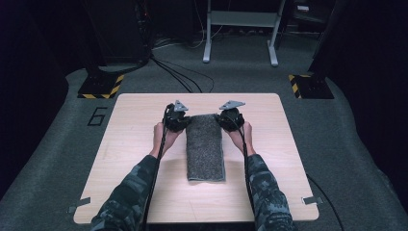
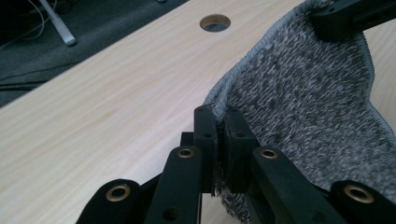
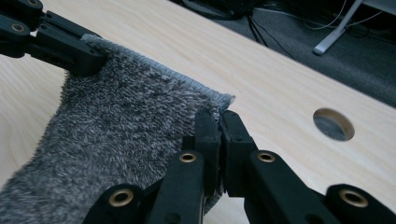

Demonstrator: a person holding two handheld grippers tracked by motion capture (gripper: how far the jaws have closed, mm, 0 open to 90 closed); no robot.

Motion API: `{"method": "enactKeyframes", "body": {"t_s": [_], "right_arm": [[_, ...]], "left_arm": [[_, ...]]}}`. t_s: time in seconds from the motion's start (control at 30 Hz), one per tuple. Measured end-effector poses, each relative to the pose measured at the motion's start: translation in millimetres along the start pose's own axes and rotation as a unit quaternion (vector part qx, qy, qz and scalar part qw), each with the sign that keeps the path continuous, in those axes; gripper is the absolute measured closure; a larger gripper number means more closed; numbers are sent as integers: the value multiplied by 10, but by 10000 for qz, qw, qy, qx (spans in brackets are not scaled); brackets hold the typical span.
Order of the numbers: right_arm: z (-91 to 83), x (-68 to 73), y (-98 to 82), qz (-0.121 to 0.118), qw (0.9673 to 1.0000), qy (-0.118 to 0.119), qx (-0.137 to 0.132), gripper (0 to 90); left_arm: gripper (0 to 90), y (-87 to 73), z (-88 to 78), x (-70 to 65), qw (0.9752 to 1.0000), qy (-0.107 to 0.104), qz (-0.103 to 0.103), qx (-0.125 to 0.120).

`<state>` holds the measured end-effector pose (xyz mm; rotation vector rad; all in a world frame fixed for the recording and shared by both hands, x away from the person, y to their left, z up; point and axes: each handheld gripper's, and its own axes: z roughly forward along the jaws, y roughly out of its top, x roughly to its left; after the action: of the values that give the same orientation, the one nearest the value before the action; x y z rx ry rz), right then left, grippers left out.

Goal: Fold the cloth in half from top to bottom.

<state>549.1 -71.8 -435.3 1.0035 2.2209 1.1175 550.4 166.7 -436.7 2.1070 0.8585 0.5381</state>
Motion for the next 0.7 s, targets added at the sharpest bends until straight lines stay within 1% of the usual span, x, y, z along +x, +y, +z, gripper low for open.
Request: {"method": "enactKeyframes", "body": {"t_s": [0.03, 0.07, 0.1, 0.13, 0.17, 0.23, 0.27, 0.3, 0.33, 0.4, 0.43, 0.47, 0.5, 0.53, 0.6, 0.63, 0.7], "right_arm": [[-5, -7, 29, -45, 10000, -19, -14, 874], [-15, -5, 49, -40, 10000, -10, -68, 874], [-34, -6, 62, -98, 9999, -6, -126, 874], [-51, 6, 67, -87, 9998, 7, -155, 874], [-74, 20, 64, -111, 9998, 12, -187, 874], [-129, 52, 29, -206, 9994, 62, -269, 874], [-156, 74, 5, -223, 9993, 70, -285, 874], [-181, 96, -22, -211, 9993, 88, -286, 874], [-199, 110, -51, -222, 9991, 111, -333, 874], [-242, 141, -102, -266, 9990, 144, -333, 873], [-266, 160, -126, -247, 9990, 161, -339, 873], [-286, 175, -146, -297, 9988, 171, -345, 873], [-315, 193, -173, -366, 9985, 205, -363, 873], [-332, 208, -188, -384, 9983, 203, -381, 873], [-374, 249, -229, -442, 9979, 216, -428, 873], [-395, 272, -253, -446, 9979, 213, -417, 873], [-420, 309, -299, -481, 9976, 206, -454, 872]], "left_arm": [[856, 13, -10, 11, 10000, 32, -11, -66], [855, 24, -32, 20, 9999, 17, -20, -97], [855, 27, -53, 19, 9999, 9, -38, -142], [855, 28, -83, 11, 9999, -6, -33, -151], [855, 23, -114, -7, 9998, -13, 19, -173], [855, -3, -160, -45, 9998, -20, 92, -188], [855, -19, -178, -59, 9998, -76, 96, -178], [855, -39, -188, -81, 9997, -62, 105, -222], [855, -56, -206, -96, 9997, -109, 112, -213], [855, -93, -229, -132, 9995, -153, 115, -242], [854, -108, -248, -150, 9995, -200, 117, -225], [854, -129, -267, -177, 9993, -219, 113, -272], [855, -140, -279, -194, 9994, -212, 124, -259], [854, -155, -291, -215, 9992, -240, 117, -283], [853, -179, -317, -250, 9992, -303, 135, -238], [851, -191, -321, -273, 9991, -324, 109, -255], [849, -210, -328, -318, 9991, -367, 140, -187]]}}
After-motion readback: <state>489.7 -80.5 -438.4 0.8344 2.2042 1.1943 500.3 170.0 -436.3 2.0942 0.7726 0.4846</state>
